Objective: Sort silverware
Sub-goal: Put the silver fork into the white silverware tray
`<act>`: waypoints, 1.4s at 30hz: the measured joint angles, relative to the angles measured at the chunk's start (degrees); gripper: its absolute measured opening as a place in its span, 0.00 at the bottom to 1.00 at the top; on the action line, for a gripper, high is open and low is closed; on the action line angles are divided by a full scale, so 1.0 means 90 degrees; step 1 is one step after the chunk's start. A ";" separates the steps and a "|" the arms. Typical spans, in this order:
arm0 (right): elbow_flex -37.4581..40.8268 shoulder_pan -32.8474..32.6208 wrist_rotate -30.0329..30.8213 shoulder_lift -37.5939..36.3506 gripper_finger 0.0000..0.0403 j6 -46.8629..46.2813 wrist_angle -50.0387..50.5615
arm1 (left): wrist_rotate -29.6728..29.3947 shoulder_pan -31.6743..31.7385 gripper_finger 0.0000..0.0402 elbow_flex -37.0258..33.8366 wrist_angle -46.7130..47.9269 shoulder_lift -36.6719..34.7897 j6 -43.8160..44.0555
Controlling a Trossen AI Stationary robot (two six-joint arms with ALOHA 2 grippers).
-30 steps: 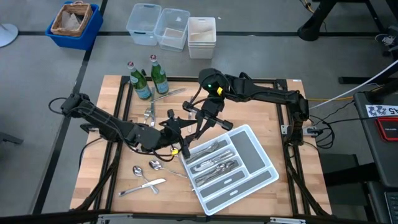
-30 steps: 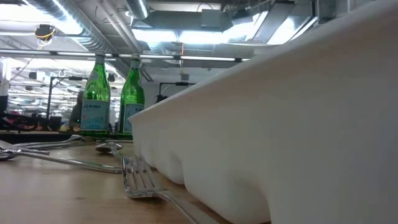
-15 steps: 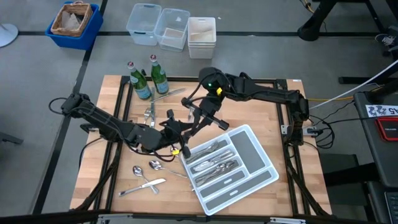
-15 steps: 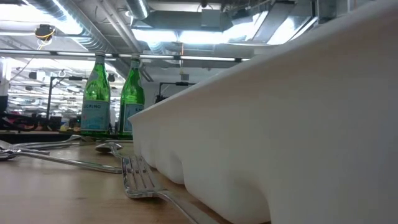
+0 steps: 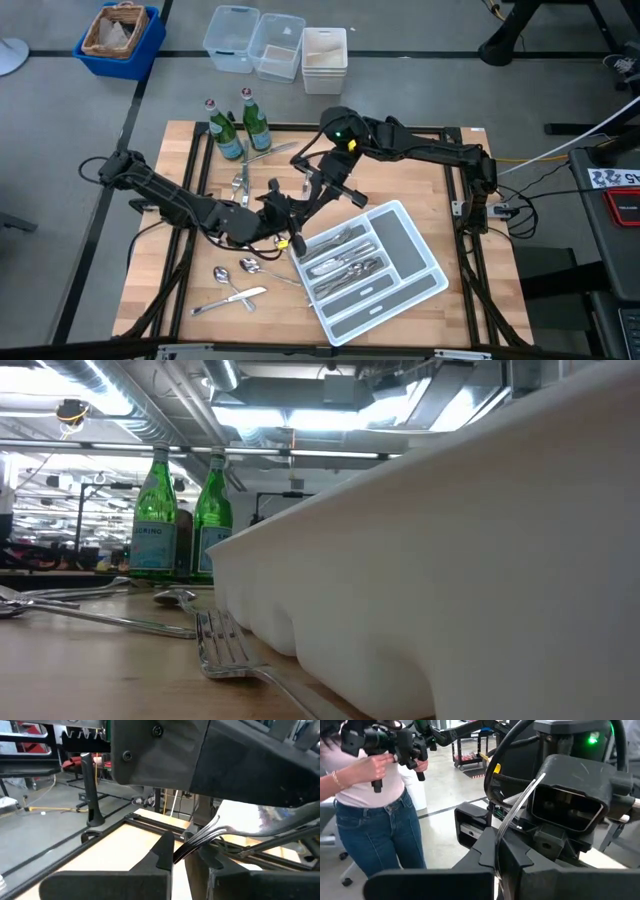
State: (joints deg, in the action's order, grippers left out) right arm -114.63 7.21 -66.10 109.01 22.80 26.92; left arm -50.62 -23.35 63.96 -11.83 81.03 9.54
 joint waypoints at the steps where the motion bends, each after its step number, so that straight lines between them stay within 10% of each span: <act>1: 0.0000 0.0001 0.0012 0.0000 0.02 -0.0127 0.0002 | 0.0010 0.0000 0.04 0.0000 0.0039 0.0000 0.0105; 19: 0.0010 -0.0021 0.1279 0.0004 0.12 -0.1863 0.0055 | -0.0036 0.0010 0.01 0.0012 0.0399 -0.0017 0.1288; 42: 0.0010 -0.0013 0.1279 0.0007 0.24 -0.2224 0.0472 | -0.0004 -0.0063 0.00 0.0015 0.0963 -0.0017 0.2152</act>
State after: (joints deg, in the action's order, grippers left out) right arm -114.54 7.09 -54.59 109.08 2.79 31.17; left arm -50.66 -23.92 64.10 -3.16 80.88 28.91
